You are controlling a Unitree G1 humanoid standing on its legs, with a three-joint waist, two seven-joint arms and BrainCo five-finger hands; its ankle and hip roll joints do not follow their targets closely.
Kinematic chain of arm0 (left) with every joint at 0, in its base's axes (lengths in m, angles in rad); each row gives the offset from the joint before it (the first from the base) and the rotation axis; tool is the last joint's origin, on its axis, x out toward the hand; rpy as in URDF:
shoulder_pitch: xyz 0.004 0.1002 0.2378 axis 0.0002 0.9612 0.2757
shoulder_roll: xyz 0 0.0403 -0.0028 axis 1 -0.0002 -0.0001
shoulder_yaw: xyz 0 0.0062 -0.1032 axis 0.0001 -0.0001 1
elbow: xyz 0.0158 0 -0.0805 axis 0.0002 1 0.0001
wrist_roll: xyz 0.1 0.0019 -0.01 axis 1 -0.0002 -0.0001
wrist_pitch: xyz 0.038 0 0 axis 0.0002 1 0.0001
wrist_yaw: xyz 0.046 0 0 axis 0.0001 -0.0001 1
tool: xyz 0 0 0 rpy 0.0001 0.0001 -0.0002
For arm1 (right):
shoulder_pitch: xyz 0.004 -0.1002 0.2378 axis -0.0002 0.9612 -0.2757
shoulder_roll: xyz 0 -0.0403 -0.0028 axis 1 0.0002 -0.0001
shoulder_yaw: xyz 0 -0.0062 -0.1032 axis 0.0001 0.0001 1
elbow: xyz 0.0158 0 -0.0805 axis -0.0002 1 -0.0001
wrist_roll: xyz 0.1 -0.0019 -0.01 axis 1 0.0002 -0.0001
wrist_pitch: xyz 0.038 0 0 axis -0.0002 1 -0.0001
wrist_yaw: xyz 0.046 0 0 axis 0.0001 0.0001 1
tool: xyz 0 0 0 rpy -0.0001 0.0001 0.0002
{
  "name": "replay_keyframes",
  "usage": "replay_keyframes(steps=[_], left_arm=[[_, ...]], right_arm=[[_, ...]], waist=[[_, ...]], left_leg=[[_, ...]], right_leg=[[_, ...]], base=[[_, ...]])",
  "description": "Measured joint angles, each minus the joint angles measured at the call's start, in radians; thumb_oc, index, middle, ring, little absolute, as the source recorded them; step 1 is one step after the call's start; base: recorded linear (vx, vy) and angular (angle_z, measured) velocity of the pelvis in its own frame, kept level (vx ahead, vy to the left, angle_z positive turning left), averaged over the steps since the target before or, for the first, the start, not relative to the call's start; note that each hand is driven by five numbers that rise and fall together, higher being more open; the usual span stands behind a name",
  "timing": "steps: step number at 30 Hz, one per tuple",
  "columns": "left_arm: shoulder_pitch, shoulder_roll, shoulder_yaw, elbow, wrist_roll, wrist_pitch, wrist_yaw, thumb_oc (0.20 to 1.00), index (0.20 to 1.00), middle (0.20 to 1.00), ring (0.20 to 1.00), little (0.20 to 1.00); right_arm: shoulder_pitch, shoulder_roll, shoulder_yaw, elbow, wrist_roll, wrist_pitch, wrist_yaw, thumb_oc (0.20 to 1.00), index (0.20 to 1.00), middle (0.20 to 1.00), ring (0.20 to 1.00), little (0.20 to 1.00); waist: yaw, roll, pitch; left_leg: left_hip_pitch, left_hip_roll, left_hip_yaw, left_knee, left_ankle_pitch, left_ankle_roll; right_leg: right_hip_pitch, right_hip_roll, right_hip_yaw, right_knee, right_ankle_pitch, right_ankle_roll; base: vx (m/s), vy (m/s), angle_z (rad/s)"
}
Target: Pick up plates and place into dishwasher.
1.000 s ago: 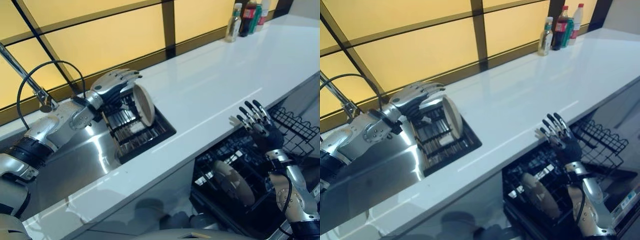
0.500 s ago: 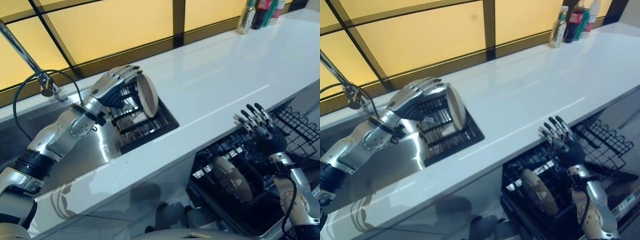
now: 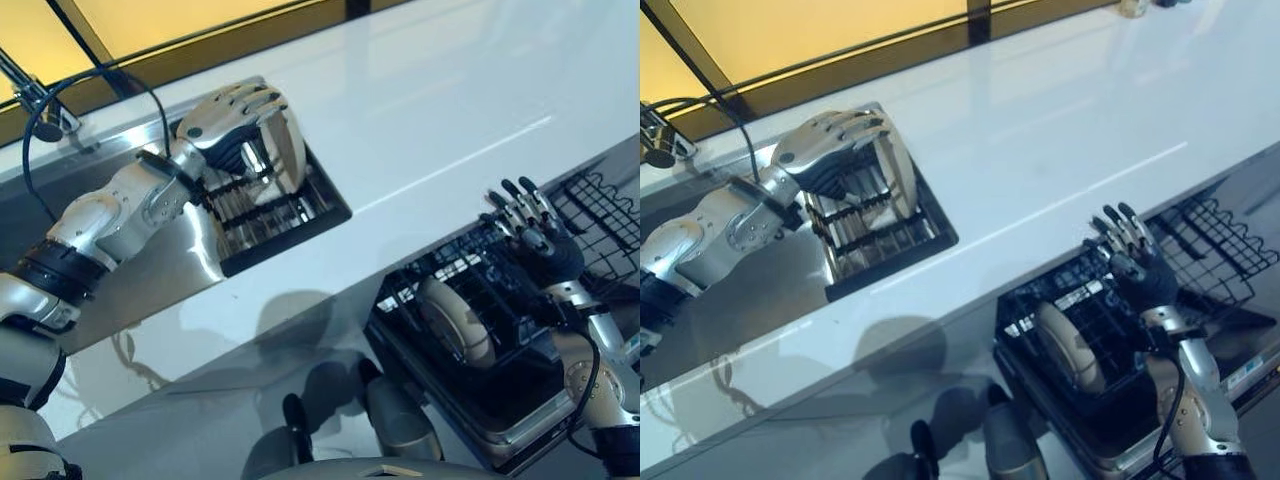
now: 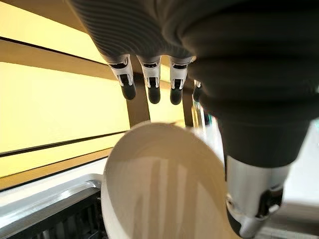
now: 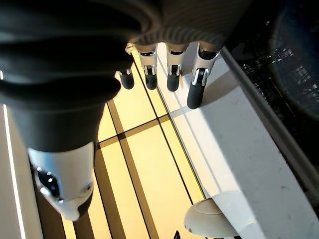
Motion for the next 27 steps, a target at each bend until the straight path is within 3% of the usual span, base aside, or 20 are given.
replay_keyframes(steps=[6, 12, 21, 22, 23, 24, 27], left_arm=[[-0.14, 0.024, -0.119, 0.046, 0.119, 0.042, 0.021, 1.0, 1.0, 1.0, 1.0, 1.0], [-0.224, 0.037, -0.21, 0.049, 0.196, 0.045, 0.019, 1.0, 1.0, 1.0, 1.0, 1.0], [-0.271, 0.041, -0.254, 0.047, 0.228, 0.046, -0.008, 1.0, 1.0, 1.0, 1.0, 1.0], [-0.274, 0.041, -0.254, 0.047, 0.228, 0.046, -0.012, 0.846, 0.846, 0.846, 0.846, 0.846], [-0.274, 0.041, -0.254, 0.047, 0.228, 0.046, -0.014, 0.294, 0.294, 0.294, 0.294, 0.294], [-0.274, 0.041, -0.254, 0.047, 0.233, 0.046, -0.021, 0.2, 0.2, 0.2, 0.2, 0.2], [-0.274, 0.041, -0.262, 0.05, 0.268, 0.046, -0.032, 0.2, 0.2, 0.2, 0.2, 0.2]], right_arm=[[-0.015, -0.014, 0.005, 0.002, 0.02, -0.022, 0.003, 1.0, 1.0, 1.0, 1.0, 1.0], [-0.016, -0.034, 0.021, 0.003, 0.027, -0.038, 0.008, 1.0, 1.0, 1.0, 1.0, 1.0], [-0.028, -0.036, 0.039, 0.004, 0.028, -0.039, 0.01, 1.0, 1.0, 1.0, 1.0, 1.0], [-0.028, -0.036, 0.039, 0.004, 0.028, -0.039, 0.01, 1.0, 1.0, 1.0, 1.0, 1.0], [-0.028, -0.036, 0.039, 0.005, 0.028, -0.039, 0.01, 1.0, 1.0, 1.0, 1.0, 1.0], [-0.028, -0.036, 0.039, 0.005, 0.028, -0.039, 0.01, 1.0, 1.0, 1.0, 1.0, 1.0], [-0.028, -0.036, 0.04, 0.005, 0.027, -0.039, 0.009, 1.0, 1.0, 1.0, 1.0, 1.0]], waist=[[-0.026, 0.0, 0.019], [-0.036, 0.001, 0.02], [-0.049, 0.012, 0.028], [-0.05, 0.013, 0.029], [-0.05, 0.014, 0.029], [-0.051, 0.014, 0.029], [-0.05, 0.014, 0.029]], left_leg=[[-0.011, 0.002, 0.009, -0.002, 0.001, 0.0], [-0.007, 0.002, 0.023, -0.007, 0.0, 0.0], [-0.002, 0.002, 0.026, -0.007, 0.0, 0.0], [-0.001, 0.003, 0.027, -0.007, 0.0, 0.0], [-0.001, 0.003, 0.028, -0.007, 0.0, 0.0], [0.0, 0.003, 0.029, -0.007, 0.0, 0.0], [0.001, 0.002, 0.03, -0.007, 0.0, 0.0]], right_leg=[[-0.016, 0.002, 0.004, 0.0, 0.003, -0.005], [-0.017, 0.003, 0.012, -0.002, 0.003, -0.005], [-0.017, 0.003, 0.016, 0.002, 0.001, -0.003], [-0.017, 0.003, 0.017, 0.003, 0.001, -0.002], [-0.017, 0.004, 0.018, 0.004, 0.001, -0.002], [-0.018, 0.004, 0.02, 0.006, 0.0, -0.002], [-0.019, 0.004, 0.021, 0.01, 0.0, -0.003]], base=[[0.0, -0.002, -0.03], [0.02, -0.004, -0.04], [0.0, 0.0, 0.0], [0.0, 0.0, 0.0], [0.0, -0.001, -0.03], [0.0, 0.0, 0.0], [0.0, 0.0, 0.0]])
